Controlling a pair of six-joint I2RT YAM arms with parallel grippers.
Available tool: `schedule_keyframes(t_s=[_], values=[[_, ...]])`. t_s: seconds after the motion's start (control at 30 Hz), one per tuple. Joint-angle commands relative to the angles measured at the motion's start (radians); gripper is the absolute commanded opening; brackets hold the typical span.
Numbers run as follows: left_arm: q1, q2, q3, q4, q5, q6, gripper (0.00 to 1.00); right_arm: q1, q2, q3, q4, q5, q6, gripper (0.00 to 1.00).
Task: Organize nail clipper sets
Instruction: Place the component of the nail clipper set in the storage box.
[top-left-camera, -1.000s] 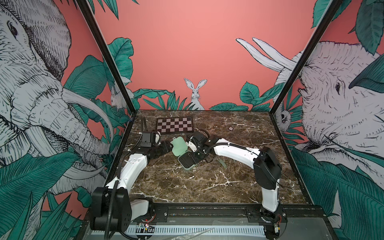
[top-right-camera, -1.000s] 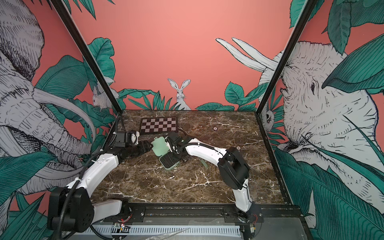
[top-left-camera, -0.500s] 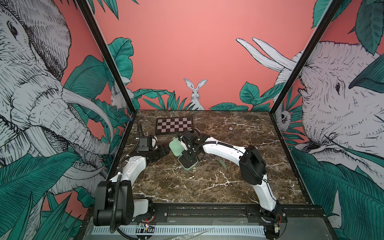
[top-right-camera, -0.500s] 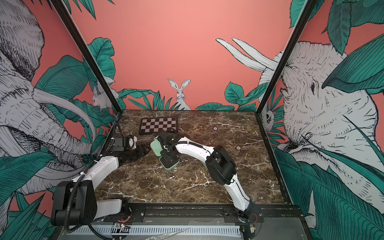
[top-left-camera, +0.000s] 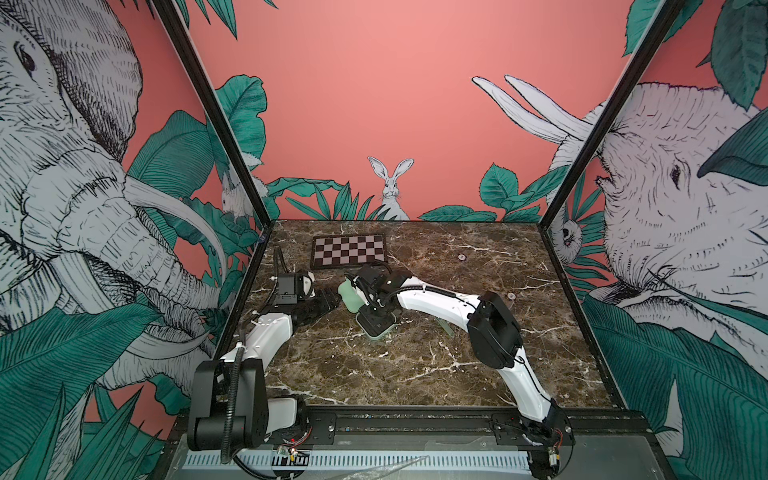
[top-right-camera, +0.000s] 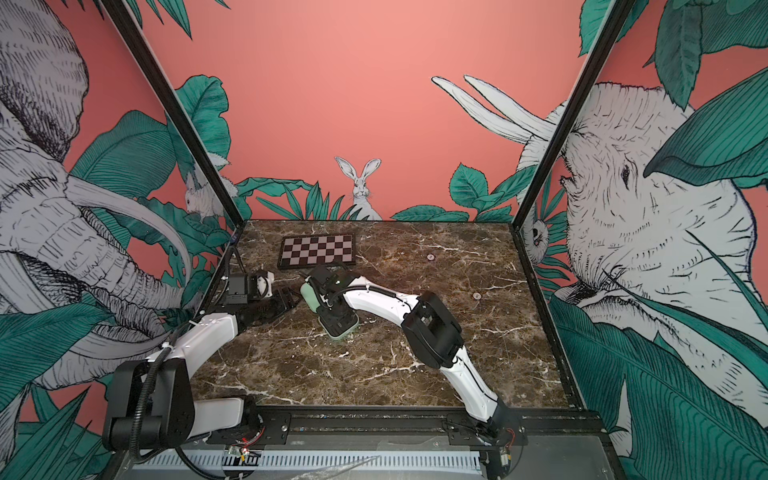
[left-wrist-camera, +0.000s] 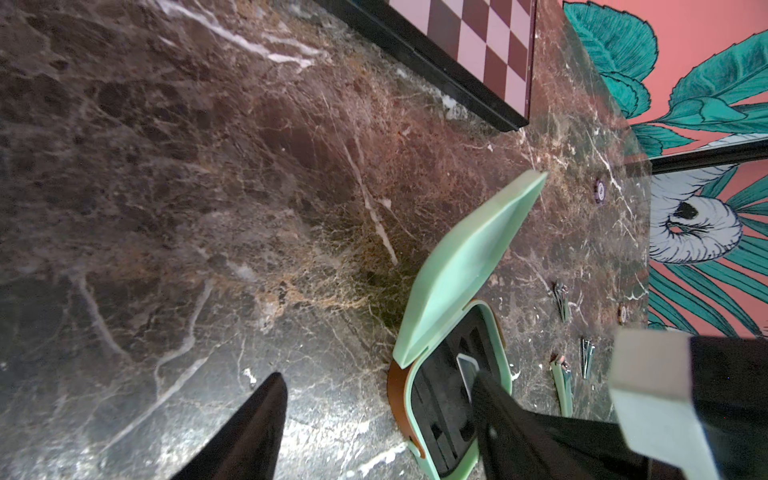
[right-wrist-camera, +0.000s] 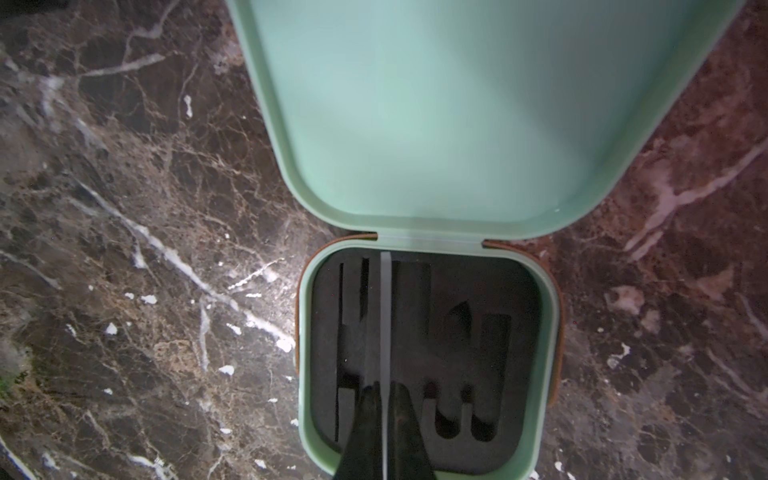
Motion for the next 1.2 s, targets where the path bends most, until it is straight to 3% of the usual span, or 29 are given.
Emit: schedule_keyframes(t_s=[0.0, 1.17], values=[[0.006, 0.008, -0.004, 0.017, 0.02, -0.008, 0.73, 0.011, 0.034, 0.027, -0.026, -0.002, -0.003, 0.0], [0.008, 0.032, -0.001, 0.027, 0.043, -0.004, 0.73, 0.03, 0.033, -0.041, 0.023, 0.034, 0.109, 0.0]])
